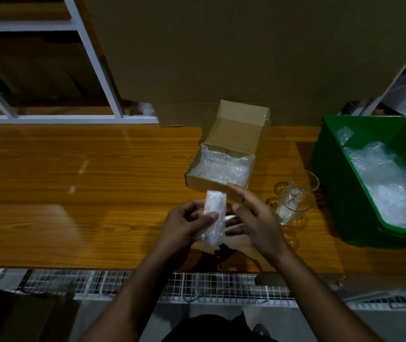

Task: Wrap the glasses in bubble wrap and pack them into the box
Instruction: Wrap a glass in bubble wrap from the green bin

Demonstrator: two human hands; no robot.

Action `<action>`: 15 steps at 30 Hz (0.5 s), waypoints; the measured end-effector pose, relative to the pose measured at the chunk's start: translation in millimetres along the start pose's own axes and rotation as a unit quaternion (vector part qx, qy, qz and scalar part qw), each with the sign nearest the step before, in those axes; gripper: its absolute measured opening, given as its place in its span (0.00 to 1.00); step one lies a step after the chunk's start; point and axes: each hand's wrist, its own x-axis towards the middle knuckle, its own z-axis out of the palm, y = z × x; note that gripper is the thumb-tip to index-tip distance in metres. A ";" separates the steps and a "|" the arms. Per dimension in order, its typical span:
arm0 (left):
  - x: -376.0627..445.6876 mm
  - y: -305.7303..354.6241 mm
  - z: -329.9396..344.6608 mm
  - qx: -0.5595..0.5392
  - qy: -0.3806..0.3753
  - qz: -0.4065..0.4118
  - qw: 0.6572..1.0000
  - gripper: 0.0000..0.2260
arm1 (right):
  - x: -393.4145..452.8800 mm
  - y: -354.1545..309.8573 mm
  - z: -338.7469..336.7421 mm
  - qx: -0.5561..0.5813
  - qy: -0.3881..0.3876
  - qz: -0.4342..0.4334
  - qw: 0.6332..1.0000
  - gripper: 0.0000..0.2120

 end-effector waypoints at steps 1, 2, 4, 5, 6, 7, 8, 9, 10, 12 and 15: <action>1.3 -1.2 1.6 -0.001 0.004 0.012 1.000 0.20 | -3.6 -1.6 -1.7 0.008 -0.024 0.045 0.999 0.18; 1.9 -1.4 4.3 0.001 0.009 0.021 1.000 0.20 | -6.7 -3.3 -3.0 0.012 -0.055 0.069 0.996 0.19; 3.5 -4.1 9.8 0.013 0.014 0.032 0.999 0.19 | -10.3 -3.8 -3.6 0.024 -0.091 0.065 0.993 0.19; 4.3 -5.5 12.4 0.017 0.014 0.034 0.999 0.19 | -11.2 -3.9 -4.0 0.031 -0.082 0.058 0.994 0.19; 4.6 -5.6 15.4 0.018 0.011 0.032 0.999 0.19 | -11.6 -3.4 -5.4 0.041 -0.063 0.053 0.996 0.19; 5.4 -6.2 17.6 0.017 0.006 0.028 0.999 0.19 | -12.2 -3.2 -7.4 0.055 -0.043 0.050 0.996 0.19; 5.6 -5.7 20.1 0.014 -0.005 0.021 1.000 0.19 | -13.0 -4.0 -9.5 0.070 -0.027 0.047 0.996 0.19; 6.4 -5.8 22.1 0.008 -0.022 0.015 1.000 0.19 | -13.7 -4.0 -12.3 0.088 -0.013 0.045 0.995 0.18; 6.7 -5.2 24.2 0.003 -0.041 0.007 0.999 0.18 | -14.3 -3.5 -15.0 0.107 0.000 0.042 0.993 0.17; 7.9 -4.5 28.6 -0.012 -0.075 -0.015 0.997 0.18 | -13.5 0.0 -21.5 0.128 0.027 0.030 0.991 0.15; 10.3 -1.3 38.0 -0.023 -0.098 -0.055 0.993 0.17 | -11.7 6.6 -34.4 0.076 0.077 -0.009 0.994 0.14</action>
